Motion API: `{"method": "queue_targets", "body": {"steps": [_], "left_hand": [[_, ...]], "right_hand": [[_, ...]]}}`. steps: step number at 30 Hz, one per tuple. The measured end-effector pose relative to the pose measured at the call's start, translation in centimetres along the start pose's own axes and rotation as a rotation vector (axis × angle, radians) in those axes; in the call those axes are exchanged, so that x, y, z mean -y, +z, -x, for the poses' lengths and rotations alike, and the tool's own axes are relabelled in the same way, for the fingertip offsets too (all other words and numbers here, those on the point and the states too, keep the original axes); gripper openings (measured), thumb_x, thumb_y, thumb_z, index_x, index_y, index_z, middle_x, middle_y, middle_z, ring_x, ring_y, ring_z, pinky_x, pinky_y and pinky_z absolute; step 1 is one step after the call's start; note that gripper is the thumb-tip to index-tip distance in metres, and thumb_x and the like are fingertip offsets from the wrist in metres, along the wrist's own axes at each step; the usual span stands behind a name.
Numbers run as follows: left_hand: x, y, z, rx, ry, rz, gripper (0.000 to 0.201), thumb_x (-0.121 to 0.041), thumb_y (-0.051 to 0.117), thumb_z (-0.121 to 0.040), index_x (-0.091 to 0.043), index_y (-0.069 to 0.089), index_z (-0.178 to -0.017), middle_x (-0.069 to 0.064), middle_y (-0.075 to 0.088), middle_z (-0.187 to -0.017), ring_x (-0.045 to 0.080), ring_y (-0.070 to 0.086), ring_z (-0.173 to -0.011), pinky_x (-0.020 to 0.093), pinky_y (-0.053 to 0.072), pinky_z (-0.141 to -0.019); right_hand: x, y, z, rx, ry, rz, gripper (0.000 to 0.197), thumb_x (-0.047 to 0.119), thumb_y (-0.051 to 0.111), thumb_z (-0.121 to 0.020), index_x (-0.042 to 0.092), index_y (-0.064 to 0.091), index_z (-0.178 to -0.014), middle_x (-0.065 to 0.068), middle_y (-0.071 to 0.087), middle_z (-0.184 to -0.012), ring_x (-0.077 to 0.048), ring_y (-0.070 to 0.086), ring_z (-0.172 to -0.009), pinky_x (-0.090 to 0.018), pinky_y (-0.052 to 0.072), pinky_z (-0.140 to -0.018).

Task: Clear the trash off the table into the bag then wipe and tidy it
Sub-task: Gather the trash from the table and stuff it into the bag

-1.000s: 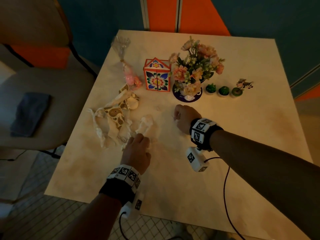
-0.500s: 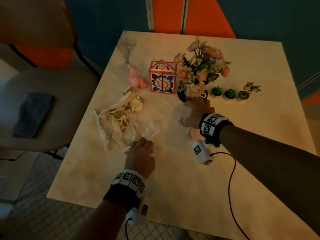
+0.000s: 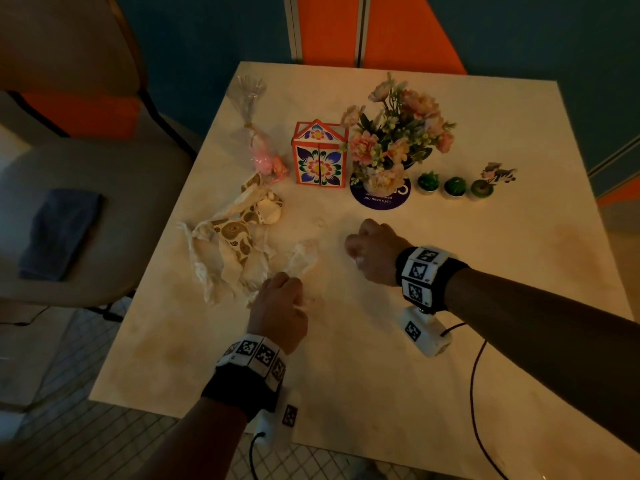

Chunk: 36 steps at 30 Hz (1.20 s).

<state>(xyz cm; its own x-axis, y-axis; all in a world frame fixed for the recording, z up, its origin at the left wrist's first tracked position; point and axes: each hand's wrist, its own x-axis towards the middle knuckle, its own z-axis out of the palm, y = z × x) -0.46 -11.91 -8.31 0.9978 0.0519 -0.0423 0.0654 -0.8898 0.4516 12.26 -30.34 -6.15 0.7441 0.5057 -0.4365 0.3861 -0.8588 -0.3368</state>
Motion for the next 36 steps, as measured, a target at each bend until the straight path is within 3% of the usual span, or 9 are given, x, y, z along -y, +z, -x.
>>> {"method": "queue_targets", "body": {"steps": [5,10,15,18,23,26,31,34,36], "left_hand": [[-1.4,-1.6,0.1,-0.124,-0.005,0.173,0.024,0.006,0.061,-0.057,-0.013,0.049,-0.064,-0.004,0.047,-0.072,0.014,0.044,-0.064,0.016,0.032,-0.052],[-1.7,-3.6,0.3,-0.183,-0.384,0.672,0.028,0.019,0.052,-0.063,-0.009,0.049,-0.062,0.004,0.053,-0.061,0.006,0.051,-0.045,0.027,0.050,-0.045],[-1.1,-4.0,1.2,-0.211,-0.575,1.069,0.038,0.023,0.037,-0.059,-0.013,0.045,-0.050,0.005,0.050,-0.058,0.019,0.045,-0.045,0.024,0.038,-0.043],[-1.3,-4.4,1.9,-0.178,-0.597,1.172,0.024,0.009,0.039,-0.045,-0.015,0.044,-0.046,0.005,0.046,-0.055,0.016,0.040,-0.042,0.019,0.033,-0.040],[-0.8,-4.7,3.0,-0.120,-0.524,1.319,0.020,0.005,0.038,-0.039,-0.013,0.042,-0.046,0.004,0.039,-0.050,0.015,0.032,-0.043,0.021,0.023,-0.046],[-0.6,-5.2,3.3,-0.123,-0.498,1.316,0.018,0.004,0.037,-0.037,-0.010,0.043,-0.048,0.007,0.038,-0.048,0.015,0.031,-0.040,0.016,0.025,-0.043],[0.9,-6.2,3.0,-0.135,-0.540,1.238,0.023,0.001,0.050,-0.049,-0.010,0.052,-0.069,0.012,0.039,-0.057,0.020,0.036,-0.048,0.026,0.033,-0.050],[1.0,-5.4,3.1,-0.003,-0.485,0.755,0.049,-0.034,0.081,-0.055,-0.023,0.053,-0.094,0.003,0.052,-0.061,0.013,0.050,-0.048,0.024,0.038,-0.049],[0.2,-4.5,3.3,0.149,-0.455,0.332,0.074,-0.053,0.083,-0.053,-0.036,0.043,-0.113,-0.007,0.058,-0.079,0.010,0.058,-0.067,0.024,0.045,-0.060]], "right_hand": [[1.2,-0.1,-0.8,0.004,0.011,-0.090,0.026,-0.005,0.052,-0.076,0.018,0.043,-0.070,-0.004,0.038,-0.095,-0.028,0.044,-0.079,-0.034,0.041,-0.069],[3.9,-0.9,-1.8,-0.150,-0.026,-0.294,0.036,-0.006,0.055,-0.073,0.024,0.045,-0.057,0.000,0.046,-0.088,-0.021,0.047,-0.077,-0.027,0.034,-0.068],[6.7,-0.7,-2.5,-0.138,-0.118,-0.352,0.029,-0.003,0.057,-0.072,0.023,0.050,-0.060,-0.002,0.048,-0.091,-0.021,0.047,-0.078,-0.027,0.036,-0.069],[6.2,-1.3,-3.7,-0.185,-0.035,-0.348,0.018,-0.003,0.058,-0.073,0.015,0.056,-0.068,-0.004,0.050,-0.093,-0.023,0.049,-0.080,-0.027,0.037,-0.069],[4.2,-2.3,-6.5,-0.302,0.103,-0.400,0.032,0.010,0.070,-0.073,0.019,0.047,-0.054,-0.010,0.060,-0.088,-0.025,0.057,-0.080,-0.028,0.046,-0.066],[4.3,-1.8,-7.0,-0.272,0.140,-0.394,0.028,0.017,0.076,-0.070,0.012,0.049,-0.068,-0.004,0.048,-0.088,-0.024,0.051,-0.081,-0.028,0.041,-0.066],[4.9,-1.7,-7.5,-0.219,0.135,-0.280,0.032,0.027,0.076,-0.077,0.013,0.048,-0.087,-0.013,0.044,-0.125,-0.032,0.054,-0.104,-0.037,0.049,-0.091],[5.0,-2.3,-7.5,-0.218,0.113,-0.196,0.011,0.016,0.063,-0.088,0.009,0.058,-0.094,-0.017,0.050,-0.125,-0.034,0.055,-0.109,-0.035,0.045,-0.088],[5.0,-2.7,-7.5,-0.192,0.092,-0.156,0.015,0.012,0.054,-0.092,0.005,0.060,-0.104,-0.018,0.054,-0.126,-0.034,0.052,-0.117,-0.035,0.043,-0.093]]}}
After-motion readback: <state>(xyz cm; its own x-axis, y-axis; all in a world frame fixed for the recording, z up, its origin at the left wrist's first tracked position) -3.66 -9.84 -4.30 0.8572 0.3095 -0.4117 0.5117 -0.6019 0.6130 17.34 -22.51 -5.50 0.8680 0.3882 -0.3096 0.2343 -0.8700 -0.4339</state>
